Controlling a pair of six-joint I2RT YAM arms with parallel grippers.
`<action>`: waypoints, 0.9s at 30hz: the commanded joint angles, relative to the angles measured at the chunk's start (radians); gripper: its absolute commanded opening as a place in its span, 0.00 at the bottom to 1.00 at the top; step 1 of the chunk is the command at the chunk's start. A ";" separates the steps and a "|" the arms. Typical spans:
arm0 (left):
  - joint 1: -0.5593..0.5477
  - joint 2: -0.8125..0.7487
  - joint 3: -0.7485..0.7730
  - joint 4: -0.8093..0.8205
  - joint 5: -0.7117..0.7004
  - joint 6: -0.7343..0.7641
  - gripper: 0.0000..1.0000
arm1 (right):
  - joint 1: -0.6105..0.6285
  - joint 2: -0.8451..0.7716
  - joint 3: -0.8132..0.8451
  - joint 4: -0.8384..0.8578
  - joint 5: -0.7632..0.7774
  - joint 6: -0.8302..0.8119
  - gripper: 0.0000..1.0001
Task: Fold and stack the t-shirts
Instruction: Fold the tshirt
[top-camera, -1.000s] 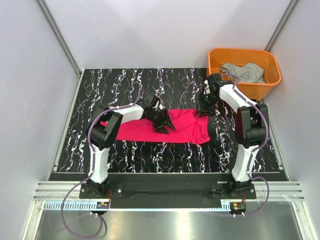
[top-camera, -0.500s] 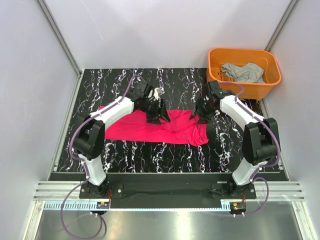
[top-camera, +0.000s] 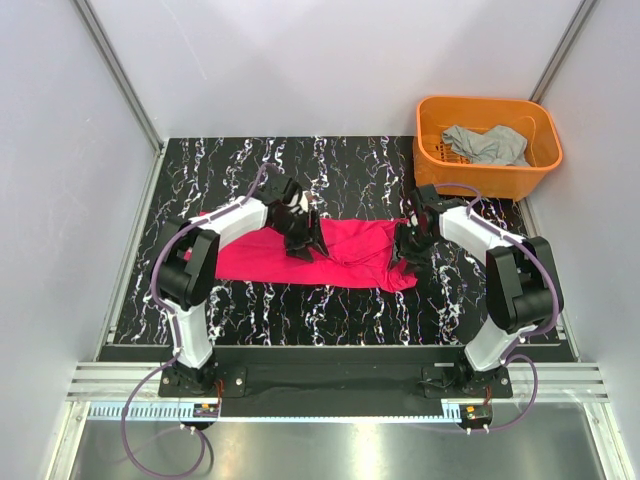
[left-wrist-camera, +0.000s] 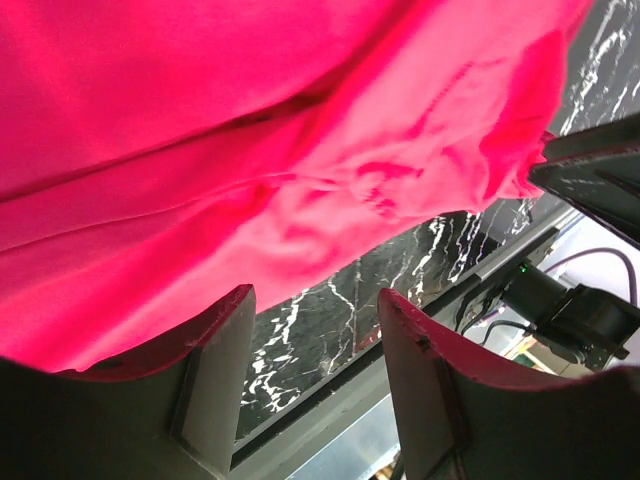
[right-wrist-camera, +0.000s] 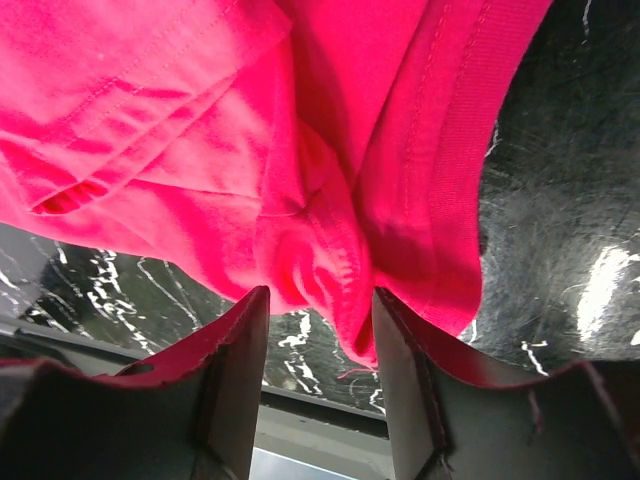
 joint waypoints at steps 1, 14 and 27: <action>0.014 -0.001 0.003 0.014 0.011 0.006 0.56 | -0.003 -0.026 -0.009 0.017 0.037 -0.053 0.52; 0.080 0.016 -0.071 0.014 -0.015 -0.002 0.54 | -0.022 -0.006 -0.086 0.071 0.115 0.000 0.13; 0.115 0.036 -0.119 0.011 -0.065 0.055 0.54 | -0.111 -0.029 -0.190 0.112 0.163 0.020 0.00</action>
